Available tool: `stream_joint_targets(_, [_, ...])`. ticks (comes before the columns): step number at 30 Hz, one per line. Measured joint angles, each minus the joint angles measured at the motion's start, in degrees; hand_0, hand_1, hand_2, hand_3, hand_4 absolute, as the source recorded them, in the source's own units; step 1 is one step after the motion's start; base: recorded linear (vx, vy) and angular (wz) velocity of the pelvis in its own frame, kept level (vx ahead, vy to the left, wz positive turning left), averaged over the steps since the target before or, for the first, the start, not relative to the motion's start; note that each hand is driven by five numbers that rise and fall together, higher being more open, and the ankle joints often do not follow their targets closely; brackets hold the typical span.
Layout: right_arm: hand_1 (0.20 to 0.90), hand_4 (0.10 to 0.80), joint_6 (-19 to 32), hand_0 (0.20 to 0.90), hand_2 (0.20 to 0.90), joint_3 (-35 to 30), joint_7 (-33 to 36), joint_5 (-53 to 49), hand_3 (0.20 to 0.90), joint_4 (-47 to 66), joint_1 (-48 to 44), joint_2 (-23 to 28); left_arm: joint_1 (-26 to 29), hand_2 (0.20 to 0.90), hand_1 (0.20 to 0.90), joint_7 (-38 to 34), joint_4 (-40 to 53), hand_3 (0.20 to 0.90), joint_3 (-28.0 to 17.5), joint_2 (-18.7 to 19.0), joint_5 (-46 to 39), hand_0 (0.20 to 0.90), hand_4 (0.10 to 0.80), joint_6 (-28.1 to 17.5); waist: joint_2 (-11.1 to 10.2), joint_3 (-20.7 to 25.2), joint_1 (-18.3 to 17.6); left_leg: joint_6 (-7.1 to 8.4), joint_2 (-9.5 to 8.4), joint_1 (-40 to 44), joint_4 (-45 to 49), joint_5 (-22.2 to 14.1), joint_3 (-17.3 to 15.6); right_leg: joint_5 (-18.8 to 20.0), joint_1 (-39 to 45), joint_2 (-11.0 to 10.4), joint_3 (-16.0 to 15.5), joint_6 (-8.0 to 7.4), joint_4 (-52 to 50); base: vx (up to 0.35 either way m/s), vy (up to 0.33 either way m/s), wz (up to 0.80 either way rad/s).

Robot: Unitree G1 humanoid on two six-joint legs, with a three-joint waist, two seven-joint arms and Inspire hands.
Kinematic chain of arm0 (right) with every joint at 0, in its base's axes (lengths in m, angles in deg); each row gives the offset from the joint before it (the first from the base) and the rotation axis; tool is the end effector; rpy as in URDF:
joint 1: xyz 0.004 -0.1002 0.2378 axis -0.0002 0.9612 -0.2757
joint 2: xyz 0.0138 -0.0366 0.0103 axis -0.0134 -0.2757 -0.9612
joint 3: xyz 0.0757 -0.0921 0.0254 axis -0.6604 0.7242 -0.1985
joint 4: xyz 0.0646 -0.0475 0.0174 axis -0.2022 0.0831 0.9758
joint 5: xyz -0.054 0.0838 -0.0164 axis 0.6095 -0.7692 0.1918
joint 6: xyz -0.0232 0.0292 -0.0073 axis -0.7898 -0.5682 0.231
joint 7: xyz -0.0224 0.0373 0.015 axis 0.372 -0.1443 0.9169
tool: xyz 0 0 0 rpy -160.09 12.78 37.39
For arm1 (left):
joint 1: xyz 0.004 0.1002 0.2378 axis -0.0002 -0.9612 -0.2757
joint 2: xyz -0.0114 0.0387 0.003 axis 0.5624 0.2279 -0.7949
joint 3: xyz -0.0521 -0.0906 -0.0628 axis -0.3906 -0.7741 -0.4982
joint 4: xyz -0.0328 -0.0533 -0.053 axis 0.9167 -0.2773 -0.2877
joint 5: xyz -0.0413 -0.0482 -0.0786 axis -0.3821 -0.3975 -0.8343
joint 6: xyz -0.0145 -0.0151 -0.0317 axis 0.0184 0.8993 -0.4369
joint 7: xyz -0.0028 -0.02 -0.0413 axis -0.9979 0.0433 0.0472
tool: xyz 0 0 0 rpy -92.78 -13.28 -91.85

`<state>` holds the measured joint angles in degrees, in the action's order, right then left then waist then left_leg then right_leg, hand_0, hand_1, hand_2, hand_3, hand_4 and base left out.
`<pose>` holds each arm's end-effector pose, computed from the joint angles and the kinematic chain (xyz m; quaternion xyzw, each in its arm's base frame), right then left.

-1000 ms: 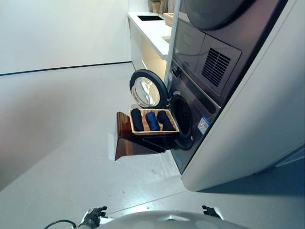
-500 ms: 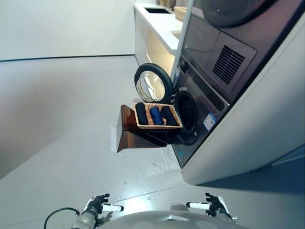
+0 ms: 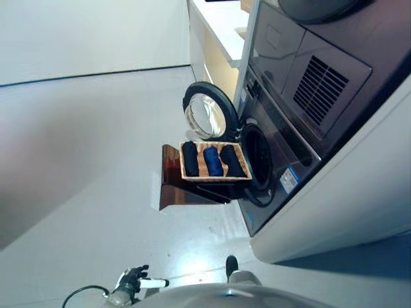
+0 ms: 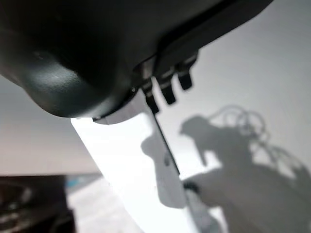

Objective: Pick up the clothes and place them into the washing machine

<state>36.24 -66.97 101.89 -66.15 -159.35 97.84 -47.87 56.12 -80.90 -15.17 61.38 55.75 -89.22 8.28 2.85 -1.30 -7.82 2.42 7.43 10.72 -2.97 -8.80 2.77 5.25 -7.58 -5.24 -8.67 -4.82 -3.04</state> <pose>0.0075 -0.2527 -0.1338 -0.2401 0.5962 -0.1075 0.7585 0.0631 0.1964 -0.1415 0.1422 0.5375 -0.0312 0.8306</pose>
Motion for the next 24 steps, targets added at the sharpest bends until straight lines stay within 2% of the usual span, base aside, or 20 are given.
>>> stream_joint_targets(3, [0.900,0.800,1.2,0.900,0.900,0.0,0.1,0.0,0.900,0.9,-2.1,0.4,1.5,0.900,0.900,-0.3,0.1,0.900,0.4,-0.3,-0.2,0.900,0.800,-0.7,0.1,0.6,-1.1,0.56,0.89,-0.6,0.6,-0.3,1.2,-2.6,-1.4,0.5,0.0,0.24,-3.4,0.242,-0.252,0.17])
stream_joint_targets(5, [0.900,0.800,1.4,0.900,0.900,0.4,0.0,0.0,0.900,1.2,-3.3,-0.2,2.8,0.900,0.900,-0.7,-0.1,0.900,0.4,0.0,-0.9,0.900,0.800,-1.0,-1.2,0.7,-1.3,1.69,0.20,-3.6,5.6,-1.1,1.8,-4.6,-2.2,0.6,1.4,-0.07,-4.8,0.189,-0.225,0.17])
stream_joint_targets(7, [0.900,0.800,1.4,0.900,0.900,0.6,0.0,0.0,0.900,0.6,-3.8,-0.6,2.9,0.900,0.900,-1.6,-0.1,0.900,0.3,0.0,-2.4,0.900,0.800,-1.0,-2.6,0.7,-0.4,3.40,-0.48,-7.4,13.9,-2.0,2.0,-5.0,-1.4,0.7,2.5,1.04,-4.4,0.142,-0.207,0.08])
stream_joint_targets(9, [0.900,0.800,1.7,0.900,0.900,1.0,0.0,-0.1,0.900,0.1,-3.9,-0.9,2.5,0.900,0.900,-1.7,0.0,0.900,0.4,0.0,-2.9,0.900,0.800,-1.0,-3.7,0.6,1.2,5.56,-1.35,-10.2,21.8,-1.0,2.4,-5.8,-0.5,1.0,3.2,2.27,-3.6,0.178,-0.224,-0.11])
stream_joint_targets(10, [0.900,0.800,2.0,0.900,0.900,1.0,0.0,-0.1,0.900,0.1,-4.6,-0.9,2.4,0.900,0.900,-1.7,0.1,0.900,0.2,-0.2,-3.1,0.900,0.800,-1.0,-4.0,0.0,2.0,6.33,-1.50,-12.1,26.8,-0.3,4.1,-6.3,0.8,1.7,3.4,2.46,-3.5,0.253,-0.220,-0.19])
stream_joint_targets(11, [0.900,0.800,2.0,0.900,0.900,1.9,-0.2,-0.1,0.900,-0.6,-4.3,-1.1,2.8,0.900,0.900,-1.7,0.1,0.900,0.4,-0.3,-3.2,0.900,0.800,-1.0,-4.1,-1.1,2.7,6.46,-1.69,-14.5,34.0,1.2,5.1,-5.8,2.0,1.9,3.5,3.41,-3.6,0.183,-0.069,-0.22])
stream_joint_targets(12, [0.900,0.800,1.8,0.900,0.900,2.9,-0.3,-0.1,0.900,-1.5,-4.4,-1.8,2.2,0.900,0.900,-1.4,0.4,0.900,-0.6,-0.2,-4.2,0.900,0.800,-1.0,-5.2,-1.3,4.4,6.97,-1.98,-15.7,37.4,3.6,5.7,-6.9,2.9,2.4,4.8,4.81,-3.1,0.256,-0.063,-0.21])
stream_joint_targets(13, [0.900,0.800,1.9,0.900,0.900,4.1,-0.2,-0.1,0.900,-2.0,-3.7,-2.4,2.8,0.900,0.900,-1.7,1.0,0.900,-1.1,0.0,-4.6,0.900,0.800,-1.1,-6.3,-1.9,4.5,6.38,-2.67,-18.9,43.1,7.2,5.1,-6.6,4.7,2.2,6.0,5.50,-1.7,0.126,0.009,-0.24])
stream_joint_targets(14, [0.900,0.800,1.7,0.900,0.900,4.6,-0.2,-0.1,0.900,-2.9,-3.7,-2.8,2.5,0.900,0.900,-1.7,2.4,0.900,-1.6,0.2,-4.7,0.900,0.800,-1.6,-6.8,-2.0,5.7,5.16,-4.04,-21.3,45.2,6.1,5.1,-6.6,5.5,2.0,7.7,6.06,-0.8,0.238,0.075,-0.30])
stream_joint_targets(15, [0.900,0.800,1.6,0.900,0.900,4.9,-0.1,-0.3,0.900,-3.0,-3.7,-2.9,2.8,0.900,0.900,-1.8,3.2,0.900,-1.6,0.1,-4.7,0.900,0.800,-2.5,-7.3,-2.2,5.9,3.23,-5.02,-22.0,41.6,5.4,3.3,-6.1,5.5,1.7,8.8,6.25,-0.3,0.179,0.064,-0.41])
stream_joint_targets(16, [0.900,0.800,1.6,0.900,0.900,5.0,0.0,-0.3,0.900,-3.1,-4.1,-2.8,2.8,0.900,0.900,-2.0,3.5,0.900,-1.7,0.0,-4.7,0.900,0.800,-2.6,-6.9,-2.6,6.5,2.90,-5.30,-23.5,40.3,5.2,3.3,-6.2,6.0,1.7,9.1,6.34,0.0,0.334,0.143,-0.38])
stream_joint_targets(17, [0.900,0.800,1.5,0.900,0.900,5.3,0.3,-0.6,0.900,-3.1,-3.9,-3.0,2.7,0.900,0.900,-2.1,3.3,0.900,-2.2,-0.1,-4.6,0.900,0.800,-2.7,-6.9,-2.7,6.5,2.16,-4.97,-23.9,32.2,4.9,2.1,-6.2,7.2,1.9,9.3,6.14,2.7,0.266,0.111,-0.45])
stream_joint_targets(18, [0.900,0.800,1.5,0.900,0.900,5.5,0.2,-0.6,0.900,-3.1,-3.9,-3.0,2.7,0.900,0.900,-2.6,3.7,0.900,-2.7,-0.3,-5.6,0.900,0.800,-2.8,-6.7,-3.2,7.7,1.79,-4.89,-24.8,25.8,5.6,2.2,-5.3,8.1,2.2,9.6,5.82,3.5,0.379,0.171,-0.40])
stream_joint_targets(19, [0.900,0.800,1.3,0.900,0.900,5.7,0.4,-0.6,0.900,-3.4,-3.9,-3.1,2.8,0.900,0.900,-2.9,3.2,0.900,-2.8,-0.2,-5.5,0.900,0.800,-3.1,-6.5,-3.2,7.8,2.28,-4.69,-24.4,19.8,6.2,3.1,-5.3,9.5,2.5,10.1,5.53,5.6,0.357,0.151,-0.60])
stream_joint_targets(20, [0.900,0.800,1.1,0.900,0.900,5.8,0.5,-0.6,0.900,-4.3,-4.0,-3.1,3.0,0.900,0.900,-3.3,3.1,0.900,-3.1,-0.3,-5.8,0.900,0.800,-3.2,-5.9,-3.7,8.8,3.18,-4.14,-23.0,7.3,8.7,5.2,-4.6,11.1,3.2,10.4,5.89,7.3,0.349,0.175,-0.50])
stream_joint_targets(21, [0.900,0.800,1.0,0.900,0.900,5.8,0.7,-0.6,0.900,-4.7,-3.9,-2.9,3.3,0.900,0.900,-3.5,3.1,0.900,-4.1,-0.6,-5.9,0.900,0.800,-3.2,-5.1,-4.1,8.9,3.80,-3.79,-23.0,2.7,10.5,5.6,-4.6,12.5,3.8,10.4,5.72,8.1,0.291,0.186,-0.63])
stream_joint_targets(23, [0.900,0.800,0.9,0.900,0.900,5.4,1.0,-0.8,0.900,-5.2,-3.7,-2.6,3.3,0.900,0.900,-3.7,2.1,0.900,-5.1,-0.9,-6.7,0.900,0.800,-3.1,-3.9,-4.0,8.9,3.93,-3.20,-23.0,1.3,11.5,5.2,-5.7,13.8,4.2,11.3,4.46,8.2,0.246,0.229,-0.64])
stream_joint_targets(24, [0.900,0.800,1.1,0.900,0.900,5.4,1.4,-0.8,0.900,-5.1,-3.4,-2.1,2.8,0.900,0.900,-4.0,1.6,0.900,-6.3,-1.0,-6.8,0.900,0.800,-3.0,-2.7,-3.3,9.3,3.01,-3.22,-23.0,4.4,10.6,4.9,-6.5,14.6,4.3,12.4,3.32,8.1,0.247,0.227,-1.09])
